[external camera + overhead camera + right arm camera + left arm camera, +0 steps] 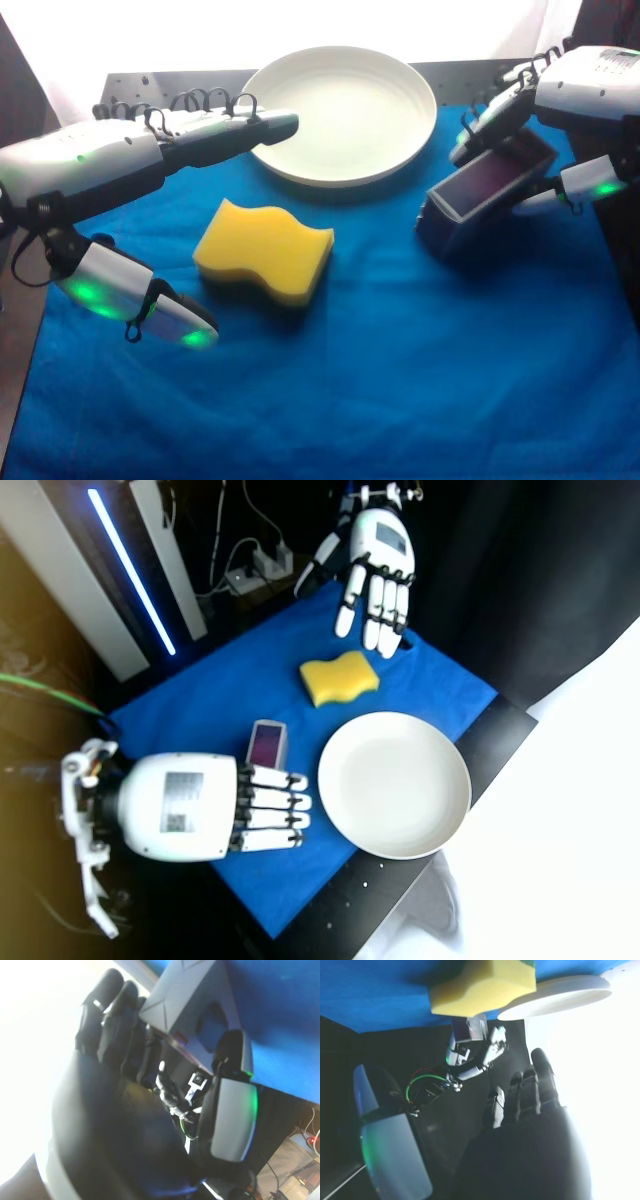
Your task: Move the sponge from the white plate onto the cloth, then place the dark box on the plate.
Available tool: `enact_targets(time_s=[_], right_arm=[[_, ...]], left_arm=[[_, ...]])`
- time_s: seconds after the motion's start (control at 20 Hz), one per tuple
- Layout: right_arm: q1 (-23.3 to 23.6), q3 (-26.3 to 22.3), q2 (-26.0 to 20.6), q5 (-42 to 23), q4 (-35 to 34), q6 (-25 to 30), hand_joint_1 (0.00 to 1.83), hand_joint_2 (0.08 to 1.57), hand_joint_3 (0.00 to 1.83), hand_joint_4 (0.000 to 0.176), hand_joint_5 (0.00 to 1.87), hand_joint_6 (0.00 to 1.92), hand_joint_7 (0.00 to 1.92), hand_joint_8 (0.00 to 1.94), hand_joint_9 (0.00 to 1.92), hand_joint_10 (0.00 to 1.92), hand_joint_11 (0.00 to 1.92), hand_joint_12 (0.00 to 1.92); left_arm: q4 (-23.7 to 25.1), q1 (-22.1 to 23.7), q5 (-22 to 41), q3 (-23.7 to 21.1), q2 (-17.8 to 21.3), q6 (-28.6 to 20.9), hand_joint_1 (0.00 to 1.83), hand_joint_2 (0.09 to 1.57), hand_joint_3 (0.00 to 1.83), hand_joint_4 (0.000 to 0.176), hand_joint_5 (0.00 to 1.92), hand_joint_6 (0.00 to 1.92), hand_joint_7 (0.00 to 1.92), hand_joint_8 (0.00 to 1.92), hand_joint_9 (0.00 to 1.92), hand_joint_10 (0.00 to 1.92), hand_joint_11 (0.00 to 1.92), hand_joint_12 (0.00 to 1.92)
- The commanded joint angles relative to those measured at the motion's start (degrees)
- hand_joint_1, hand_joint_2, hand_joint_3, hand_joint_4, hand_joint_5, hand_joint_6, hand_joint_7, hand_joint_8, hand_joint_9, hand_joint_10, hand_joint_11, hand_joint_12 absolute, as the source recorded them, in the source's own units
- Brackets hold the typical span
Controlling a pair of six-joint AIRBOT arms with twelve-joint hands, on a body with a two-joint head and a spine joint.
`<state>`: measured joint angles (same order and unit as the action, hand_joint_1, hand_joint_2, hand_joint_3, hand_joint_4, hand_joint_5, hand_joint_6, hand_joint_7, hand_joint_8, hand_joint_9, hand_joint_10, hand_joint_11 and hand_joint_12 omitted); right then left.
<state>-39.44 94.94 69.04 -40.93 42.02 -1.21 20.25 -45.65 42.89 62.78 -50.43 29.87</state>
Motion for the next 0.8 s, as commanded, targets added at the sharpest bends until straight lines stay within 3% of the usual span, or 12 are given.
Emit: enact_targets(time_s=[0.0,0.05,0.15,0.35,0.4,0.45,0.5,0.55,0.6,0.65,0.7,0.75], right_arm=[[1.09,0.26,-0.07,-4.23,-2.97,0.32,1.24,1.11,0.0,0.0,0.97,0.88,1.02,1.11,0.92,1.42,0.85,1.73],[1.48,0.24,-0.16,-4.25,-3.0,0.32,1.23,1.13,0.0,0.0,0.93,0.96,0.99,1.15,0.91,1.34,0.85,1.65],[1.96,-0.13,-0.21,-7.01,-4.41,0.32,1.25,1.09,0.0,0.0,1.04,0.8,1.05,1.05,0.96,1.23,0.85,1.51],[6.75,-1.66,-1.47,-13.96,-8.12,0.2,1.22,1.13,0.0,0.0,0.86,1.22,1.05,0.84,0.98,0.79,0.8,1.28],[8.59,-1.16,-1.46,-13.94,-8.12,-0.57,1.23,1.1,0.0,0.0,0.93,1.12,1.12,0.73,1.03,0.73,0.81,1.24],[11.14,1.06,-1.44,-13.49,-8.12,-0.71,1.36,1.08,0.0,0.0,0.9,1.1,1.12,0.64,1.06,0.96,0.84,1.19],[11.61,1.37,-1.37,-13.27,-8.11,-0.71,1.38,1.06,0.0,0.0,0.93,1.03,1.15,0.58,1.09,0.99,0.89,1.17],[13.21,2.55,-0.37,-12.11,-7.84,-0.71,1.28,1.05,0.0,0.0,1.01,0.94,1.23,0.58,1.11,0.83,0.88,1.21],[15.51,4.2,0.99,-10.27,-6.89,-0.71,1.26,1.05,0.0,0.0,1.03,0.9,1.21,0.63,1.11,0.79,0.87,1.25],[17.39,5.42,2.41,-8.2,-5.6,-0.71,1.24,1.06,0.01,0.024,1.04,0.88,1.12,0.82,1.07,0.85,0.89,1.33],[19.35,7.77,4.72,-5.21,-3.59,-0.51,1.25,1.06,0.0,0.0,1.12,0.67,1.11,0.93,1.06,0.97,0.91,1.43],[19.69,9.11,6.23,-3.62,-3.0,-0.29,1.26,1.05,0.0,0.0,1.13,0.64,1.14,0.88,1.07,0.97,0.93,1.4]], left_arm=[[-2.02,0.22,6.67,-0.25,0.21,-0.1,0.88,0.7,0.0,0.176,0.0,0.0,0.0,0.0,0.0,0.0,0.0,0.53],[-2.37,-0.19,6.9,-0.33,0.22,-0.03,0.88,0.71,0.0,0.176,0.0,0.0,0.0,0.0,0.0,0.0,0.0,0.55],[-3.11,-1.17,7.62,-0.45,0.3,0.08,0.88,0.71,0.0,0.176,0.0,0.0,0.0,0.0,0.0,0.0,0.0,0.56],[-4.13,-1.53,8.74,-0.52,0.39,0.27,0.91,0.72,0.0,0.176,0.0,0.0,0.0,0.0,0.02,0.0,0.0,0.63],[-4.33,-1.66,8.92,-0.53,0.39,0.3,0.88,0.73,0.0,0.176,0.0,0.0,0.0,0.0,0.03,0.0,0.0,0.68],[-4.56,-1.66,9.03,-0.66,0.35,0.59,0.87,0.73,0.0,0.176,0.0,0.0,0.0,0.0,0.05,0.0,0.0,0.75],[-4.64,-1.66,9.1,-0.69,0.34,0.69,0.84,0.73,0.0,0.176,0.0,0.0,0.0,0.0,0.05,0.0,0.0,0.76],[-4.9,-1.65,9.38,-0.71,0.28,0.92,0.84,0.73,0.0,0.176,0.0,0.0,0.0,0.0,0.04,0.0,0.0,0.72],[-5.34,-1.64,9.88,-0.68,0.12,1.03,0.86,0.72,0.0,0.176,0.0,0.0,0.0,0.0,0.05,0.01,0.0,0.71],[-5.61,-1.64,10.17,-0.61,-0.01,1.06,0.85,0.72,0.0,0.176,0.0,0.0,0.0,0.0,0.05,0.0,0.0,0.67],[-5.66,-1.64,10.23,-0.57,-0.06,1.06,0.83,0.72,0.0,0.176,0.0,0.0,0.0,0.0,0.03,0.0,0.0,0.62],[-5.66,-1.65,10.24,-0.57,-0.07,1.06,0.84,0.73,0.0,0.176,0.0,0.0,0.0,0.0,0.03,0.0,0.0,0.6]])
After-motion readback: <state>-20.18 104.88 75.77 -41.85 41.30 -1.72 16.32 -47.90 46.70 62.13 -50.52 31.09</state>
